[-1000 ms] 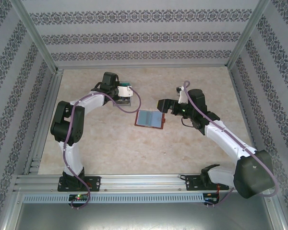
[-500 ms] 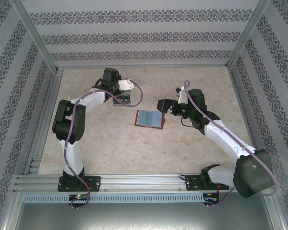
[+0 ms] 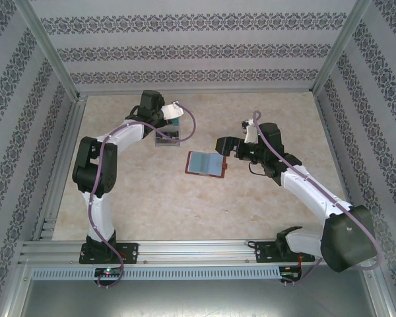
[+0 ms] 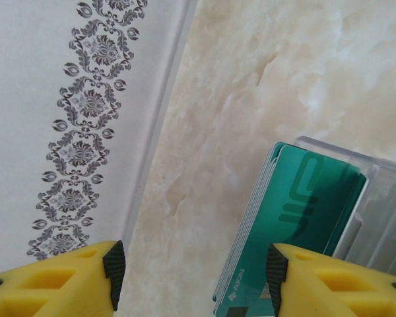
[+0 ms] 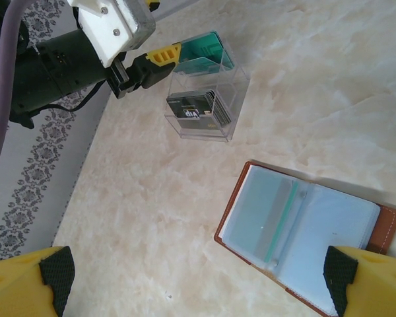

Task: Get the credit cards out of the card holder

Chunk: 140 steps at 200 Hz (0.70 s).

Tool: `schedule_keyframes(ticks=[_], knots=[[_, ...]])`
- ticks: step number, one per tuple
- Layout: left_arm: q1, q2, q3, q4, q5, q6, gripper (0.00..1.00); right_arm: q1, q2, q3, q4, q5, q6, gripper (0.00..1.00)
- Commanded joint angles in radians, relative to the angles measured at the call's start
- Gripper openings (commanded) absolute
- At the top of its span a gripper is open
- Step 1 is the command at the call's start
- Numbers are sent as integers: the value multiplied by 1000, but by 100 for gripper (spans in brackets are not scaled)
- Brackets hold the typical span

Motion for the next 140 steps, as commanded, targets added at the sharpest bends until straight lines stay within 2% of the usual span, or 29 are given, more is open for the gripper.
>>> schedule_keyframes(ticks=[1,20,46,140], knots=[[23,-42,7,-74,80,-55,61,0,-16,6,9,-9,10,98],[26,-53,29,-156,151,-52,64,0,-8,10,12,-17,16,98],[29,-54,44,-213,188,-43,71,0,7,17,6,-29,24,98],[25,27,41,-97,44,-37,73,0,13,23,2,-36,31,98]])
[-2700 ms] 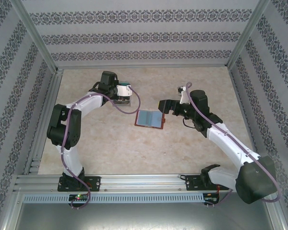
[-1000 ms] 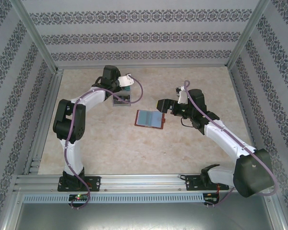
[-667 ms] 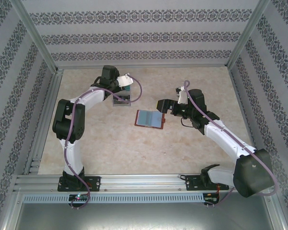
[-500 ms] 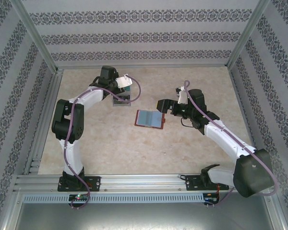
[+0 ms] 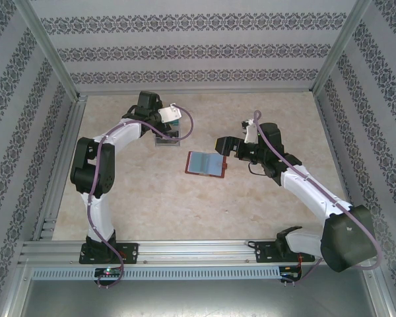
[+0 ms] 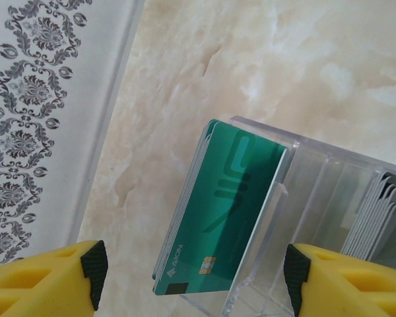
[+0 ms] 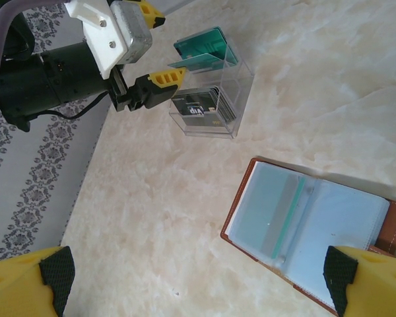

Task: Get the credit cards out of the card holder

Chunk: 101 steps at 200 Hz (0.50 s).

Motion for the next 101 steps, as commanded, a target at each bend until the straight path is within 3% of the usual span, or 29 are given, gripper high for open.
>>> schedule_keyframes(ticks=[1,101], knots=[[9,39,34,40,-34,-4,73,0,12,24,4,-21,8,98],[9,104,117,76,-109,-73,74,-1,57,46,1,-33,13,98]])
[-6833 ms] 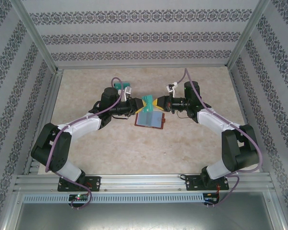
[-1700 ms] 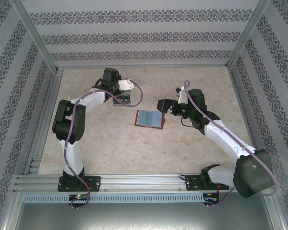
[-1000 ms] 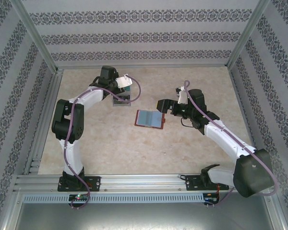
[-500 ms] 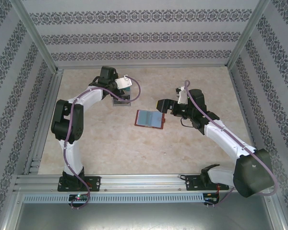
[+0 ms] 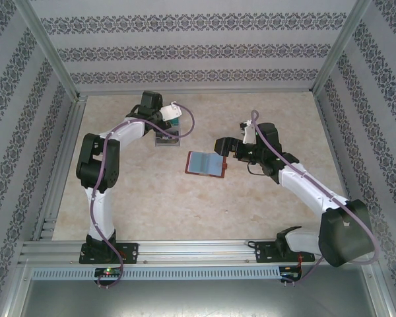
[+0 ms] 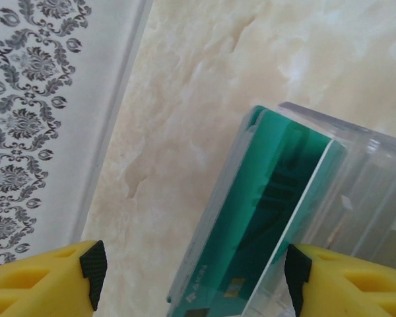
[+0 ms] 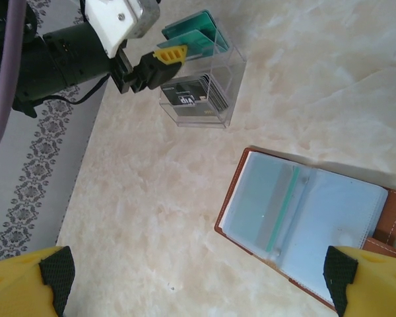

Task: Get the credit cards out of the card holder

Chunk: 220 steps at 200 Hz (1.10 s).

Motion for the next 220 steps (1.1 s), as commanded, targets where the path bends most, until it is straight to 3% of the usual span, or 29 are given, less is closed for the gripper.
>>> schedule_keyframes(ticks=[1,97,123,137,153,181,220], knots=[[8,18,55,33,-26,-42,74,-1,13,40,8,-25,10,98],[8,22,71,30,-32,-76,74,-3,38,60,-1,-36,13,98],[8,-13,69,31,-37,-131,78,-3,32,62,-7,-26,10,98],[8,-44,67,29,-41,-192,85,-3,28,69,-31,-2,-3,98],[8,-89,68,14,-45,-280,100,0,30,100,-101,36,-33,98],[8,-180,52,6,-59,-461,100,26,44,173,-245,164,-94,98],[13,-325,-8,18,-81,-752,99,15,66,183,-267,194,-48,98]])
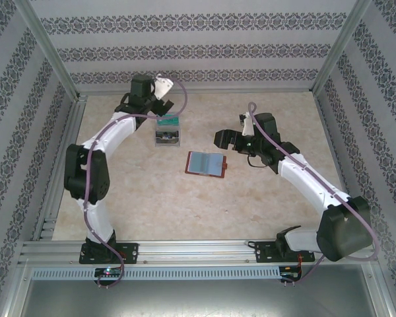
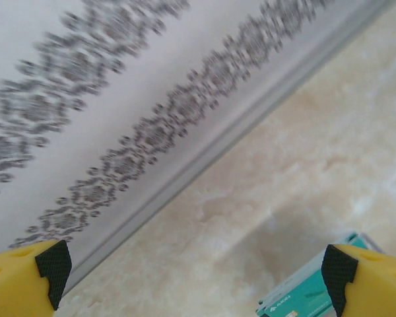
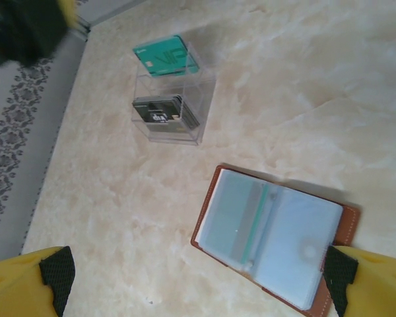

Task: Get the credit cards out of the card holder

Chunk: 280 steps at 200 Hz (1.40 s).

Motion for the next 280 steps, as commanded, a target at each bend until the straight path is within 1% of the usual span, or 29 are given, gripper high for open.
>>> schedule_keyframes(ticks=[1,15,24,39,58,73,86,99,111,127,135,148,154,165,180,190,196,211,224,242,256,269,280], knots=[[13,-104,-46,14,-26,-277,99,0,23,8,-57,54,15,98],[20,-154,-62,-15,-55,-459,99,-28,33,-15,-10,-1,68,98],[28,-177,-56,-69,-30,-557,99,-47,42,-29,14,-33,102,98],[31,-222,-78,-116,38,-636,100,-57,50,-39,32,-52,122,98],[31,-290,-172,-93,133,-734,100,-49,65,-31,9,-24,114,98],[31,-337,-254,-71,207,-838,100,-39,86,-32,13,-34,110,98],[27,-365,-324,-78,244,-936,94,-21,100,-36,25,-30,116,98],[18,-374,-369,-121,279,-1014,89,7,115,-37,35,-21,123,94],[-3,-374,-406,-161,287,-1057,77,29,129,-38,39,-8,132,88],[-35,-375,-472,-170,309,-1106,72,52,152,-42,46,-1,150,84],[-55,-379,-511,-151,312,-1128,68,59,167,-41,44,2,155,76],[-92,-379,-563,-118,314,-1163,67,68,195,-40,37,-1,153,60],[-107,-375,-581,-104,315,-1180,67,69,205,-43,36,5,152,55],[-134,-367,-609,-73,321,-1218,67,72,215,-57,35,26,151,50],[-170,-346,-633,-32,331,-1248,67,71,230,-74,36,53,136,46],[-193,-326,-637,-12,338,-1261,67,70,251,-73,26,59,120,39],[-204,-314,-638,-1,345,-1269,66,71,264,-71,20,61,111,38],[-223,-279,-631,18,360,-1293,63,71,299,-68,17,63,95,32],[-233,-242,-623,32,389,-1308,60,71,327,-68,15,69,91,31],[-251,-202,-613,59,404,-1320,59,73,359,-68,15,72,83,31],[-259,-174,-603,63,408,-1321,59,74,375,-67,10,78,75,26],[-264,-148,-595,73,428,-1326,52,73,382,-68,0,97,70,25],[-268,-130,-589,83,440,-1327,51,73,381,-68,-11,110,64,23]])
